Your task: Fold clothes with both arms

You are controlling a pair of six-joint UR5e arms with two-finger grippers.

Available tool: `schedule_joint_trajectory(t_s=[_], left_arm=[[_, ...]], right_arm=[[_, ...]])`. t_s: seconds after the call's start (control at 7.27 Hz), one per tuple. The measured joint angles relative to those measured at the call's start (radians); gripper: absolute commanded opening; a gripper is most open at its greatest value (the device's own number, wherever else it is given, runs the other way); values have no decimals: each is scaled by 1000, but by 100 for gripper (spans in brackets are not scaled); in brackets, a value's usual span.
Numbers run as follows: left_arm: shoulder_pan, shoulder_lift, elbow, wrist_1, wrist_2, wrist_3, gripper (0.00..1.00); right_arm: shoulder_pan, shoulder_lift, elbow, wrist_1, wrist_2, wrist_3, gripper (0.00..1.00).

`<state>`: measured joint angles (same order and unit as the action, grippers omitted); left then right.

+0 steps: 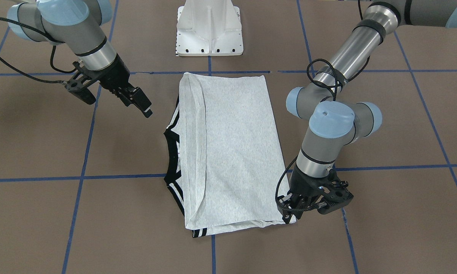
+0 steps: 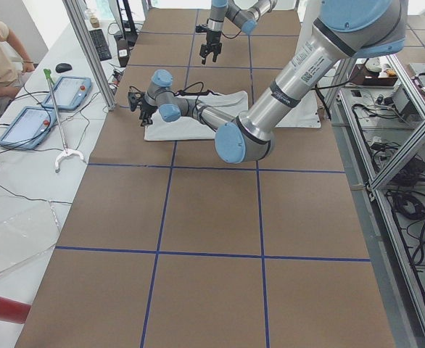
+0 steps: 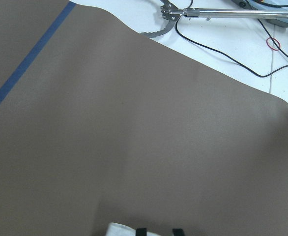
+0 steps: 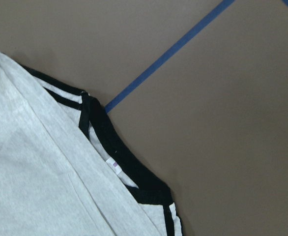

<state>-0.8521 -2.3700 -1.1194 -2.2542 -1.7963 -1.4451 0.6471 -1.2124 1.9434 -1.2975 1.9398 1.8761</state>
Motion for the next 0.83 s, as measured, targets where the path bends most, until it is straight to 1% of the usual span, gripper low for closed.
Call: schedule_joint_trajectory(t_s=[0.14,0.28,0.41,0.55,0.83], left_arm=[[-4,39,-74,4,-65,1,55],[-7,99,-168,7,-108,2,55],[-9,163,-258,9,-133,2,55],[-9,205,-312,10,-147,3,55],[-10,237,-344,11,-154,2,55]], right_arm=[[-35,21,-2,-7,-11,-4,100],[-70,42,-5,-27,-20,-46,100],[-98,74,-12,-71,-22,-165,100],[-121,118,-26,-134,-16,-304,100],[-162,215,-81,-282,-20,-548,100]])
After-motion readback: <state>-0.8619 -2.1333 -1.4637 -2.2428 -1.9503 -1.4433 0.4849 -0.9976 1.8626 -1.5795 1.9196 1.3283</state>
